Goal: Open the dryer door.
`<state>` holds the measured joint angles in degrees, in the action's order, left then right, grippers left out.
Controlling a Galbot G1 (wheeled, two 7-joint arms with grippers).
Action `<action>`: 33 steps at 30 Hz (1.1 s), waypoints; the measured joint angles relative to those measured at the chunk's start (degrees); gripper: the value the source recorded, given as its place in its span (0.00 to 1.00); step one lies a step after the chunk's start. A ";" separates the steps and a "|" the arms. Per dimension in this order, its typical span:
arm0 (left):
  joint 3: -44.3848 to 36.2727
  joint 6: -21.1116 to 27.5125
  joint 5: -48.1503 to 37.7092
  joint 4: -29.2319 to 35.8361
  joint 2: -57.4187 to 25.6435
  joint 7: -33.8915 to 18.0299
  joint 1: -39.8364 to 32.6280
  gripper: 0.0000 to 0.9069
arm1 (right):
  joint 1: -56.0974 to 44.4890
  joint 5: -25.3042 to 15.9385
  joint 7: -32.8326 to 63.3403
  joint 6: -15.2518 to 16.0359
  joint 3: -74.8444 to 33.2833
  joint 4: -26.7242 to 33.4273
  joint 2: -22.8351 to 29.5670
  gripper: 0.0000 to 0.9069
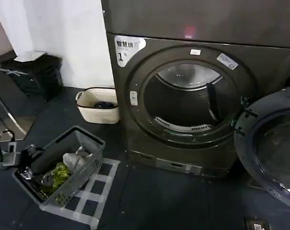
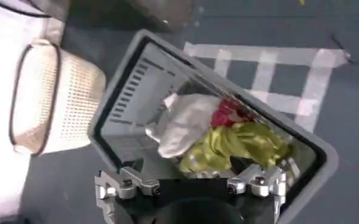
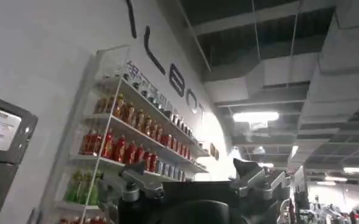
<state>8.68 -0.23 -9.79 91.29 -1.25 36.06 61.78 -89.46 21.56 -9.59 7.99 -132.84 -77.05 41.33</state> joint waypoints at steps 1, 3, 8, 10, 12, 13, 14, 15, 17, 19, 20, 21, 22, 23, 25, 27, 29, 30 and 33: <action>0.01 -0.45 0.62 -0.19 0.00 0.55 -0.10 1.00 | -0.07 0.00 0.00 0.00 -0.04 0.00 0.00 1.00; 0.05 -0.48 0.73 -0.43 0.03 0.52 -0.18 1.00 | -0.18 0.00 -0.01 -0.01 -0.20 0.01 0.00 1.00; 0.09 -0.46 0.69 -0.63 -0.09 -0.12 -0.32 1.00 | -0.40 0.01 -0.08 -0.05 -0.51 0.04 -0.01 1.00; 0.09 -0.48 0.66 -0.62 -0.19 -0.12 -0.28 1.00 | -0.53 0.02 -0.12 -0.06 -0.58 -0.01 -0.01 1.00; 0.09 -0.50 0.56 -0.62 -0.22 -0.15 -0.21 1.00 | -0.63 0.02 -0.14 -0.07 -0.60 -0.03 0.01 1.00; 0.09 -0.54 0.55 -0.64 -0.28 -0.14 -0.16 1.00 | -0.65 0.03 -0.14 -0.07 -0.62 -0.03 0.03 1.00; 0.09 -0.60 0.54 -0.65 -0.34 -0.14 -0.14 1.00 | -0.67 0.03 -0.14 -0.07 -0.67 -0.04 0.07 1.00; 0.09 -0.70 0.51 -0.66 -0.44 -0.09 -0.11 1.00 | -0.68 0.04 -0.15 -0.08 -0.69 -0.11 0.14 1.00; 0.09 -1.00 0.29 -0.67 -0.56 0.27 -0.15 1.00 | -0.68 0.08 -0.17 -0.08 -0.72 -0.29 0.29 1.00; 0.12 -1.52 0.09 -0.72 -0.56 1.05 -0.43 1.00 | -0.67 0.12 -0.31 -0.12 -0.66 -0.46 0.44 1.00; 0.14 -1.57 0.09 -0.76 -0.49 1.16 -0.51 1.00 | -0.69 0.14 -0.33 -0.14 -0.66 -0.52 0.51 1.00; 0.14 -1.59 0.12 -0.71 -0.44 1.26 -0.55 1.00 | -0.78 0.15 -0.35 -0.13 -0.73 -0.53 0.53 1.00; 0.14 -1.63 0.13 -0.53 -0.42 1.33 -0.55 1.00 | -0.90 0.17 -0.35 -0.14 -0.88 -0.53 0.53 1.00; 0.15 -1.65 0.13 -0.34 -0.41 1.33 -0.57 1.00 | -0.99 0.20 -0.35 -0.13 -0.99 -0.54 0.53 1.00; 0.15 -1.60 0.13 -0.06 -0.41 1.33 -0.60 1.00 | -1.21 0.23 -0.36 -0.14 -1.24 -0.54 0.50 1.00; 0.16 -1.58 0.41 -0.10 -0.41 1.32 -0.70 1.00 | -1.38 0.25 -0.36 -0.14 -1.47 -0.47 0.49 1.00; 0.18 -1.58 0.62 -0.20 -0.51 1.32 -0.73 1.00 | -1.61 0.27 -0.36 -0.14 -1.71 -0.35 0.48 1.00; 0.17 -1.57 0.65 -0.21 -0.57 1.33 -0.74 1.00 | -1.72 0.28 -0.36 -0.18 -1.87 -0.29 0.48 1.00; 0.19 -1.57 0.64 -0.24 -0.60 1.34 -1.01 1.00 | -2.01 0.28 -0.36 -0.31 -2.24 -0.13 0.48 1.00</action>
<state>8.86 -1.80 -9.15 91.05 -1.84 37.39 60.77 -91.46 21.84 -9.95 7.68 -135.08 -77.17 41.81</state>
